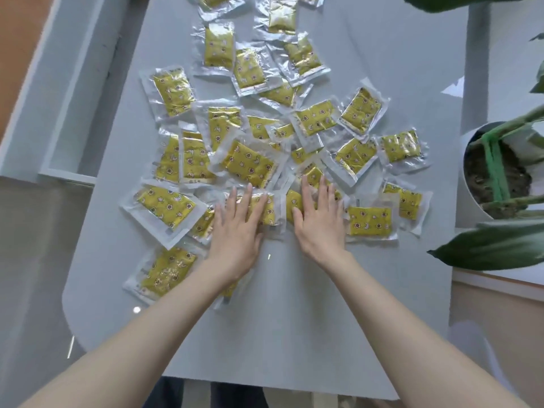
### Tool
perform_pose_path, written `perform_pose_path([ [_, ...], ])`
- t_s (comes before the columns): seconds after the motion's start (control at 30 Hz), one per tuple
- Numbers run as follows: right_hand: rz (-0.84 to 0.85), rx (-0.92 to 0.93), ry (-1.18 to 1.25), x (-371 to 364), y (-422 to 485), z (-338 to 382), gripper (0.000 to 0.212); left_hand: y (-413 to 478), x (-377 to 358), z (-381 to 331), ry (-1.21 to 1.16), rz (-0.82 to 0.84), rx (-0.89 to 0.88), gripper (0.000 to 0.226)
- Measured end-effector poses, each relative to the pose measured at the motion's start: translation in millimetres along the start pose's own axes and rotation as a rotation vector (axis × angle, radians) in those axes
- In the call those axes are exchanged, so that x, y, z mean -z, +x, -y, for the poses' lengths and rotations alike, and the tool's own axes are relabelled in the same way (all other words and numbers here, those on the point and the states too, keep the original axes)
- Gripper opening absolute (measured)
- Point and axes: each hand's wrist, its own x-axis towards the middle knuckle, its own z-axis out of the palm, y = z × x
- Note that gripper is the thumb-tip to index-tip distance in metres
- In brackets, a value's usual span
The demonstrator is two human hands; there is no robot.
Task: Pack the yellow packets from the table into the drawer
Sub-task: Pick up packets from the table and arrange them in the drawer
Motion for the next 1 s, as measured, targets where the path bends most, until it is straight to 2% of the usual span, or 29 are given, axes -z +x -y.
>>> perform_pose_path([
  [0.13,-0.024,0.012,-0.015,-14.0,-11.3,-4.4,0.061,-9.4,-8.0,4.1,0.057,-0.024,-0.045,0.067],
  [0.43,0.04,0.014,0.014,-28.9,-54.9,-7.4,0.064,-41.5,-15.8,13.3,0.163,-0.016,-0.179,0.071],
  [0.53,-0.015,0.006,0.081,-32.2,-70.9,-5.7,0.068,-46.9,-11.4,12.8,0.207,-0.026,-0.191,0.073],
  [0.7,-0.176,-0.085,0.218,-29.5,-73.8,-0.8,0.077,-39.1,-3.5,10.2,0.135,-0.046,-0.171,0.082],
  [0.83,-0.151,-0.16,0.212,-21.4,-63.6,-1.6,0.078,-26.9,3.5,8.4,0.107,-0.04,-0.151,0.09],
  [0.9,-0.108,-0.19,0.233,-17.7,-59.9,-2.4,0.075,-19.8,8.2,7.3,0.128,-0.027,-0.144,0.086],
  [1.0,-0.042,-0.215,0.238,-13.4,-57.0,-4.4,0.064,-9.9,15.9,6.2,0.202,0.005,-0.15,0.068],
])
